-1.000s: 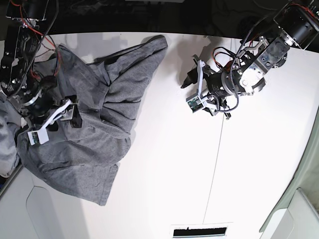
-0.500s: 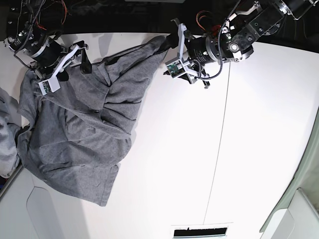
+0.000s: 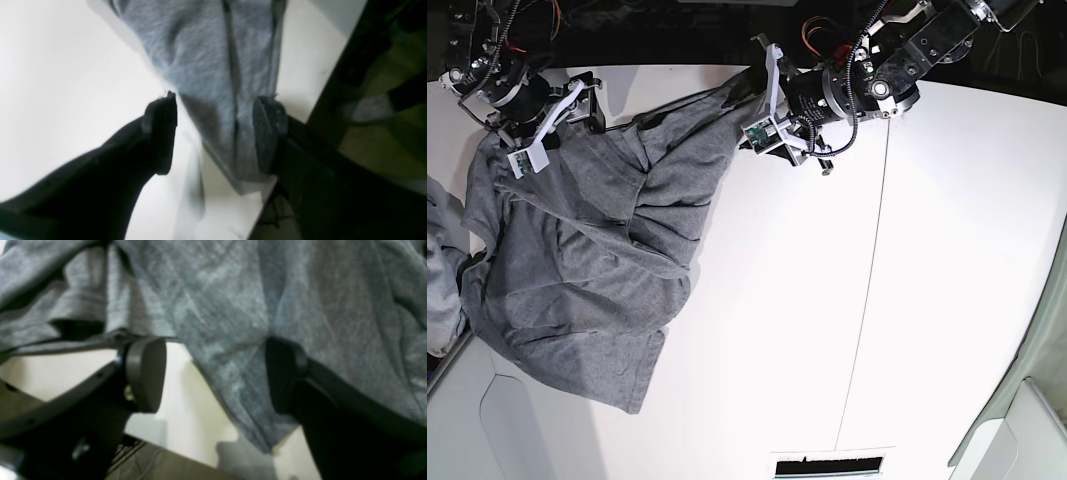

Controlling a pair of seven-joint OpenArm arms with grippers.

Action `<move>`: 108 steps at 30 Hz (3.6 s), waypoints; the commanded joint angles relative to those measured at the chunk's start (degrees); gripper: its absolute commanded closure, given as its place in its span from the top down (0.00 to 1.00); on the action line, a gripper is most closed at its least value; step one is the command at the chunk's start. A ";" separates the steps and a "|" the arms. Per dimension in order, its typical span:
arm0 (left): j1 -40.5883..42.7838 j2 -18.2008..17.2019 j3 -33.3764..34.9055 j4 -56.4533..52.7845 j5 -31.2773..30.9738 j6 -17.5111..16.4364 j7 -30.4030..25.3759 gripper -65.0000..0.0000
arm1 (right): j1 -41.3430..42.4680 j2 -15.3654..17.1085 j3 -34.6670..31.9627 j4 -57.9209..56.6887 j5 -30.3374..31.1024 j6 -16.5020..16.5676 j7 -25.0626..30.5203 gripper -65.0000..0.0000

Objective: Layout the t-shirt on the table in an organized manner, then fold the t-shirt properly
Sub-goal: 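Grasp the t-shirt's edge with both grippers, then pull the held fabric away from the right gripper with the left gripper, then drag the held fabric back toward the shirt body with the left gripper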

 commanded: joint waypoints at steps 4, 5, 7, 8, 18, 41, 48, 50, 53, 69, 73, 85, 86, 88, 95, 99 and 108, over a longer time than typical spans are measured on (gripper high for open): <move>-0.26 -0.17 -0.26 -3.78 0.81 0.04 -2.49 0.52 | 0.31 0.61 0.26 -3.58 -2.89 0.13 4.70 0.69; -0.26 -0.17 -0.26 -4.74 0.81 0.04 -3.26 0.45 | 0.35 0.63 0.26 -4.39 -3.08 0.09 5.18 0.69; -0.26 -0.17 -0.26 -6.12 0.81 0.00 -4.31 0.28 | 0.28 0.61 0.26 -5.18 -3.06 -0.63 5.57 0.69; -0.26 -0.17 -0.26 -6.45 0.81 0.00 -4.94 0.21 | 0.28 0.61 0.26 -5.31 -3.06 -0.76 5.57 0.68; -3.41 -1.27 -3.23 -6.56 8.11 5.11 -5.35 0.00 | 1.36 0.79 0.28 -3.08 -3.04 -0.72 6.60 0.00; -21.53 -13.79 -18.56 -6.54 6.73 4.72 -4.04 0.00 | 1.16 0.81 3.76 11.91 1.46 -0.66 1.27 0.00; -18.12 -13.86 -18.56 -6.49 1.11 0.52 1.99 0.32 | 0.92 0.79 3.76 11.87 1.46 -0.26 0.07 0.00; -16.61 -13.86 -18.56 -6.23 -0.04 -0.87 1.99 0.41 | 0.92 0.79 3.76 11.87 1.46 -0.24 0.07 0.00; -15.02 -13.86 -18.73 -4.57 -1.01 -0.66 1.25 0.45 | 0.90 0.79 3.76 11.82 1.49 -0.24 -0.35 0.00; -18.05 -1.11 -22.45 -4.33 -6.60 -2.78 -2.19 0.62 | -6.78 0.76 3.76 11.80 3.98 2.29 -1.86 0.00; -18.32 1.29 -18.49 -9.94 -4.76 -2.78 -4.20 0.62 | -8.66 0.79 3.76 11.80 4.07 2.34 -2.08 0.00; -27.87 7.52 -13.55 -27.82 -2.32 -0.83 -4.46 0.62 | -10.45 0.79 3.76 11.80 4.33 2.58 -2.29 0.00; -28.57 7.98 -13.55 -29.62 -2.29 -0.83 -4.46 0.62 | -10.43 0.79 3.76 11.80 4.55 2.56 -2.27 0.00; -29.59 8.57 -13.55 -32.54 -2.29 -0.85 -3.89 0.62 | -10.43 0.79 3.76 11.80 4.92 2.56 -2.29 0.00; -30.27 8.41 -13.55 -34.45 -4.04 -2.14 -0.02 0.50 | -9.86 0.79 3.76 11.80 4.96 2.56 -2.01 0.00; -30.10 8.41 -13.55 -34.45 -7.15 -9.03 0.02 0.24 | -9.38 0.76 3.76 11.80 4.96 2.56 -1.09 0.00; -30.27 8.48 -13.55 -34.40 -11.26 -11.96 0.39 0.00 | -8.85 0.79 3.76 11.80 4.96 2.56 -0.94 0.00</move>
